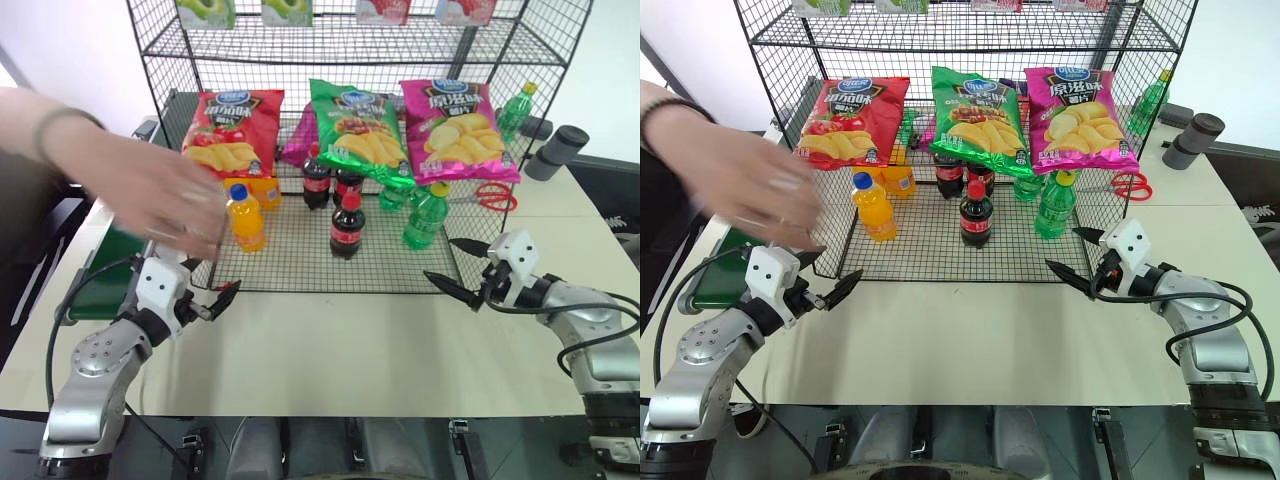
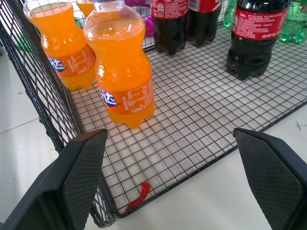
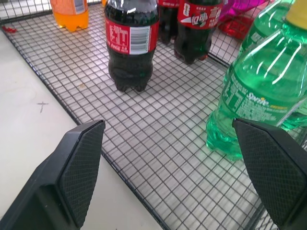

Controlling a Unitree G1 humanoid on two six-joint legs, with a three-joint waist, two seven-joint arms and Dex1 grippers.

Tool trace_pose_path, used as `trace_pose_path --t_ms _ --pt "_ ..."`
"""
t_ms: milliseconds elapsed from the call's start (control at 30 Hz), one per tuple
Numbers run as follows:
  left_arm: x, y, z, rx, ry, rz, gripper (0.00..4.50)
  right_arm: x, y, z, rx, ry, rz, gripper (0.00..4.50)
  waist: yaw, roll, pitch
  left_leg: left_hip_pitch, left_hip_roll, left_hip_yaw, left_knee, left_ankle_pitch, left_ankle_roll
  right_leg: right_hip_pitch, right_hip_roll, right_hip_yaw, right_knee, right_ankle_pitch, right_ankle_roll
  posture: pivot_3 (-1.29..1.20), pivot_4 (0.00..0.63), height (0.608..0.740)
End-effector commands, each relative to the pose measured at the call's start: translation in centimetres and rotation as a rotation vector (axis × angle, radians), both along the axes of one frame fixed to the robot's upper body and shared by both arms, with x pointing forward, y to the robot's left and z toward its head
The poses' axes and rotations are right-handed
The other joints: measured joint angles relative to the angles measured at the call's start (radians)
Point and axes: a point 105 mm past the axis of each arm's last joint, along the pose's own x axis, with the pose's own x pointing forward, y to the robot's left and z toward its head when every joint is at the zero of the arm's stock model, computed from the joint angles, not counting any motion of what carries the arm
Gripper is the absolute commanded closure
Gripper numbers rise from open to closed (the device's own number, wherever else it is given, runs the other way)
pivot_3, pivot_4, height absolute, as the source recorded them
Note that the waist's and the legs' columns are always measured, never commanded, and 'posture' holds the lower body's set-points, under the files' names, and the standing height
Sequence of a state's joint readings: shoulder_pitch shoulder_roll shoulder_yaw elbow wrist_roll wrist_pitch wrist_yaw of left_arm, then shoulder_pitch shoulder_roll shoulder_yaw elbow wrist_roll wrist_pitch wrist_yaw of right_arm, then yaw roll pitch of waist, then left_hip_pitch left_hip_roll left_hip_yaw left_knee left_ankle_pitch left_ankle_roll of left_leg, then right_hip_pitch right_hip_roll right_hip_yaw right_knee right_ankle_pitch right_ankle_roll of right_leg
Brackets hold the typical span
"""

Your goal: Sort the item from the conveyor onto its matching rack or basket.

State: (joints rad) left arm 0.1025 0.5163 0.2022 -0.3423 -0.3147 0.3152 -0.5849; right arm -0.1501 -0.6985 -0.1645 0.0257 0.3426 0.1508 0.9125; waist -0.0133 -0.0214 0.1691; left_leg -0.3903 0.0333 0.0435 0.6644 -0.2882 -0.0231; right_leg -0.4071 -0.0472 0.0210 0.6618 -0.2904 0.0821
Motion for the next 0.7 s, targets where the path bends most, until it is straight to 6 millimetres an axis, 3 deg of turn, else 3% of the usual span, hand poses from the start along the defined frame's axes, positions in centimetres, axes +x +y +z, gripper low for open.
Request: trace_pose_path --t_ms 33,700 --pt "0.21 -0.17 0.67 0.011 -0.038 -0.012 0.00 0.30 0.38 1.07 0.005 -0.051 0.009 0.08 0.000 0.000 0.000 0.000 0.000 0.000 0.000 0.000 0.000 0.000 0.000 0.000 0.000 0.000 0.000 0.00 0.150 0.734" --pt "0.05 -0.04 0.46 0.006 -0.027 -0.004 0.00 0.33 0.81 1.10 0.009 -0.050 0.017 0.08 0.000 0.000 0.000 0.000 0.000 0.000 0.000 0.000 0.000 0.000 0.000 0.000 0.000 0.000 0.000 0.00 0.150 0.734"
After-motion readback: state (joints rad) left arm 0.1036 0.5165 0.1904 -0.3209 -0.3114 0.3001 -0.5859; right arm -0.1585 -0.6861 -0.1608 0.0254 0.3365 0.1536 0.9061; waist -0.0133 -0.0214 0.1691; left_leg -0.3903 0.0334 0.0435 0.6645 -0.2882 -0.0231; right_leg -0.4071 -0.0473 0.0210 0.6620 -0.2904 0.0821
